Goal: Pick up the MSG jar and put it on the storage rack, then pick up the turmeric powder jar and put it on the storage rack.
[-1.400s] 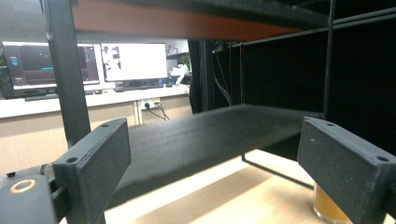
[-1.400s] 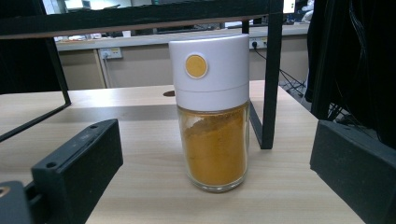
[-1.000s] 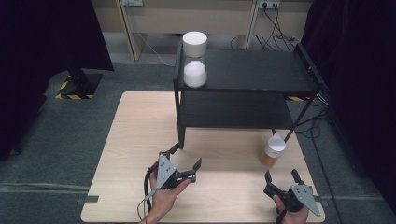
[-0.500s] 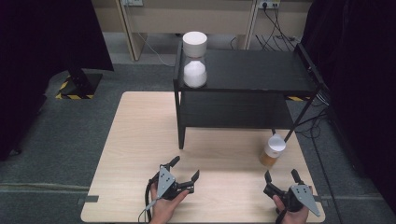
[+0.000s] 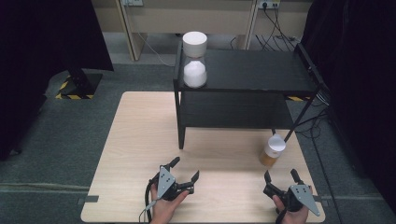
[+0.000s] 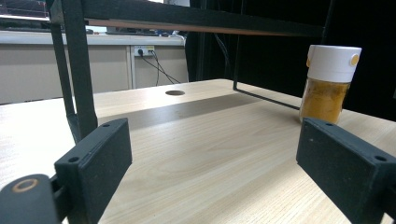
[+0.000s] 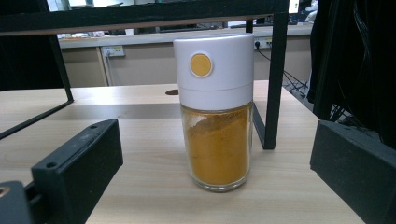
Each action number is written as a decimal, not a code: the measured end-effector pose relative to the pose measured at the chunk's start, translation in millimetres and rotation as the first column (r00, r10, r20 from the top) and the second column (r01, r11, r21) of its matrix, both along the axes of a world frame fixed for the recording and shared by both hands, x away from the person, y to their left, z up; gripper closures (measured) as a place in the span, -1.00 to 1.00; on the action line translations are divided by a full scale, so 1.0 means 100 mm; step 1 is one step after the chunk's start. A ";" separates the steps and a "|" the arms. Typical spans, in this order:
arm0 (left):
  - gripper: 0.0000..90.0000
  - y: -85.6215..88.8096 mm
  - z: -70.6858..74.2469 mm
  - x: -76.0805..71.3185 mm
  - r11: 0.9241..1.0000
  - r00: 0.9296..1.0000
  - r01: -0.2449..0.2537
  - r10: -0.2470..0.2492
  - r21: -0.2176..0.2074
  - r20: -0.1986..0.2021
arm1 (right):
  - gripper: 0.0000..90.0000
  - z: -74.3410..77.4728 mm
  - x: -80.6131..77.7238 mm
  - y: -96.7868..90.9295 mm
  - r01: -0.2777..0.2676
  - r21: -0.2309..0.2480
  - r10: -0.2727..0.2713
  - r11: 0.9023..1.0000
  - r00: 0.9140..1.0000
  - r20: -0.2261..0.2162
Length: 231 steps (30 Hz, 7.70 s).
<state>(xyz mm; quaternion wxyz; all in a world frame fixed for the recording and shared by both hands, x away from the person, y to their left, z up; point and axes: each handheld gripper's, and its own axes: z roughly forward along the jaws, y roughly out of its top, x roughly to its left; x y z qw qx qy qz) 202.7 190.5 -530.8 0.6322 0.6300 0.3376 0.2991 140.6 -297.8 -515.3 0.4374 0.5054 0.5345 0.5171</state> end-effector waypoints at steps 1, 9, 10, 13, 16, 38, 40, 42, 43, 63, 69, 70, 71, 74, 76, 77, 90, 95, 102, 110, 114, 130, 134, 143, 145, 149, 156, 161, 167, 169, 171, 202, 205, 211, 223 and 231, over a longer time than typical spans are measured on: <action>-0.78 0.00 0.00 0.00 1.000 1.000 0.000 0.000 0.002 0.000 | -0.94 0.00 0.00 0.00 -0.001 -0.001 0.001 1.000 1.000 0.000; -0.78 0.02 0.00 0.01 1.000 1.000 -0.001 0.001 -0.019 -0.013 | -0.94 0.00 0.00 0.00 -0.002 0.000 0.002 1.000 1.000 -0.002; -0.78 0.02 0.00 0.01 1.000 1.000 0.000 0.000 -0.019 -0.012 | -0.94 0.00 0.00 0.00 -0.002 0.000 0.002 1.000 1.000 0.000; -0.78 0.02 0.00 0.01 1.000 1.000 0.001 -0.001 -0.016 -0.009 | -0.94 0.00 0.00 -0.01 -0.002 0.005 0.002 1.000 1.000 -0.002; -0.78 0.01 0.00 0.01 1.000 1.000 0.001 -0.001 -0.007 -0.007 | -0.94 0.00 0.00 -0.02 -0.003 0.010 0.003 1.000 1.000 -0.002; -0.78 0.01 0.01 0.01 1.000 1.000 0.002 -0.002 -0.003 -0.009 | -0.94 0.06 0.15 0.01 -0.022 0.027 0.020 0.999 0.999 0.050; -0.78 0.01 0.01 0.01 1.000 1.000 0.003 -0.003 -0.002 -0.007 | -0.94 0.09 0.22 0.02 -0.016 0.021 0.015 1.000 0.999 0.044; -0.78 0.01 0.01 0.01 1.000 1.000 0.004 -0.004 0.000 -0.005 | -0.94 0.11 0.30 0.03 -0.010 0.020 0.009 1.000 0.999 0.046; -0.78 0.01 0.01 0.01 1.000 1.000 0.004 -0.004 0.001 -0.004 | -0.93 0.12 0.35 0.04 -0.007 0.016 0.006 1.000 0.999 0.043; -0.78 0.01 0.01 0.02 1.000 1.000 0.014 -0.013 0.005 -0.007 | -0.53 0.12 0.82 0.17 0.056 -0.015 -0.056 0.998 0.998 -0.003; -0.78 0.01 0.01 0.02 1.000 1.000 0.014 -0.014 0.007 -0.005 | -0.34 0.08 0.83 0.23 0.069 -0.024 -0.069 0.997 0.998 0.010; -0.78 0.00 0.01 0.02 1.000 1.000 0.014 -0.014 0.007 -0.005 | -0.33 0.08 0.83 0.22 0.068 -0.023 -0.068 0.997 0.998 0.011; -0.78 0.00 0.01 0.02 1.000 1.000 0.014 -0.014 0.007 -0.004 | -0.33 0.08 0.83 0.22 0.067 -0.022 -0.066 0.998 0.998 0.013; -0.78 0.00 0.01 0.02 1.000 1.000 0.013 -0.013 0.006 -0.004 | -0.33 0.07 0.83 0.21 0.062 -0.026 -0.062 0.998 0.998 0.016; -0.78 0.00 0.01 0.02 1.000 1.000 0.013 -0.013 0.005 -0.004 | -0.33 0.05 0.82 0.20 0.062 -0.018 -0.061 0.998 0.998 0.023; -0.78 0.01 0.01 0.02 1.000 1.000 0.013 -0.013 0.004 -0.004 | -0.32 0.05 0.82 0.19 0.061 -0.016 -0.060 0.998 0.998 0.025; -0.78 0.00 0.01 0.02 1.000 1.000 0.011 -0.011 0.008 -0.004 | -0.32 0.17 0.65 0.11 0.028 0.010 -0.028 1.000 0.996 0.082; -0.78 0.00 0.01 0.02 1.000 1.000 0.011 -0.011 0.007 -0.002 | -0.32 0.26 0.60 0.13 0.006 0.021 -0.009 1.000 0.992 0.123; -0.78 0.00 0.01 0.02 1.000 1.000 0.012 -0.012 0.007 -0.002 | -0.32 0.38 0.57 0.17 -0.022 0.020 0.018 1.000 0.987 0.162; -0.78 0.00 0.01 0.02 1.000 1.000 0.012 -0.012 0.008 0.000 | -0.32 0.53 0.53 0.19 -0.036 0.028 0.030 0.999 0.980 0.199; -0.78 0.00 0.01 0.02 1.000 1.000 0.012 -0.012 0.009 0.000 | -0.32 0.59 0.52 0.18 -0.038 0.030 0.031 0.999 0.977 0.212; -0.79 0.00 0.01 0.02 1.000 1.000 0.012 -0.012 0.010 -0.001 | -0.31 0.92 0.51 0.15 -0.048 0.020 0.041 0.999 0.965 0.257; -0.79 0.00 0.01 0.02 1.000 1.000 0.012 -0.012 0.012 -0.002 | -0.31 1.00 0.52 0.16 -0.050 0.011 0.046 0.999 0.963 0.266; -0.79 -0.01 0.01 0.02 1.000 1.000 0.011 -0.011 0.012 -0.002 | -0.31 1.18 0.58 0.15 -0.062 0.029 0.052 0.998 0.961 0.272; -0.79 0.00 0.02 0.02 1.000 1.000 0.011 -0.011 0.012 -0.002 | -0.31 1.23 0.59 0.15 -0.063 0.029 0.053 0.998 0.960 0.276; -0.79 -0.01 0.01 0.02 1.000 1.000 0.011 -0.011 0.013 -0.001 | -0.31 1.31 0.60 0.15 -0.066 0.027 0.056 0.997 0.957 0.284; -0.79 -0.01 0.02 0.02 1.000 1.000 0.012 -0.012 0.013 -0.001 | -0.31 1.38 0.62 0.15 -0.067 0.030 0.055 0.997 0.956 0.289; -0.79 -0.01 0.02 0.02 1.000 1.000 0.012 -0.012 0.014 0.000 | -0.31 1.43 0.63 0.14 -0.068 0.027 0.057 0.997 0.955 0.291; -0.79 -0.01 0.01 0.02 1.000 1.000 0.013 -0.013 0.014 0.001 | -0.31 1.54 0.66 0.14 -0.066 0.024 0.056 0.998 0.952 0.302; -0.79 -0.01 0.01 0.02 1.000 1.000 0.013 -0.013 0.015 0.002 | -0.31 1.58 0.66 0.14 -0.063 0.021 0.054 0.998 0.951 0.304; -0.79 -0.01 0.01 0.02 1.000 1.000 0.013 -0.013 0.015 0.001 | -0.31 1.61 0.67 0.14 -0.062 0.020 0.053 0.998 0.950 0.306; -0.79 -0.01 0.01 0.02 1.000 1.000 0.013 -0.013 0.014 0.001 | -0.31 2.05 0.81 0.20 -0.063 0.000 0.060 0.998 0.947 0.315; -0.79 -0.01 0.02 0.02 1.000 1.000 0.013 -0.013 0.014 0.000 | -0.31 2.09 0.82 0.20 -0.062 -0.005 0.060 0.998 0.947 0.316; -0.79 -0.01 0.02 0.02 1.000 1.000 0.013 -0.013 0.015 0.000 | -0.31 2.17 0.84 0.21 -0.061 -0.010 0.061 0.998 0.946 0.317; -0.79 -0.01 0.02 0.02 1.000 1.000 0.014 -0.014 0.018 -0.001 | -0.31 2.28 0.89 0.23 -0.059 -0.012 0.060 0.998 0.947 0.315; -0.79 -0.01 0.02 0.02 1.000 1.000 0.014 -0.014 0.017 0.000 | -0.31 2.36 0.91 0.25 -0.058 -0.017 0.061 0.998 0.947 0.315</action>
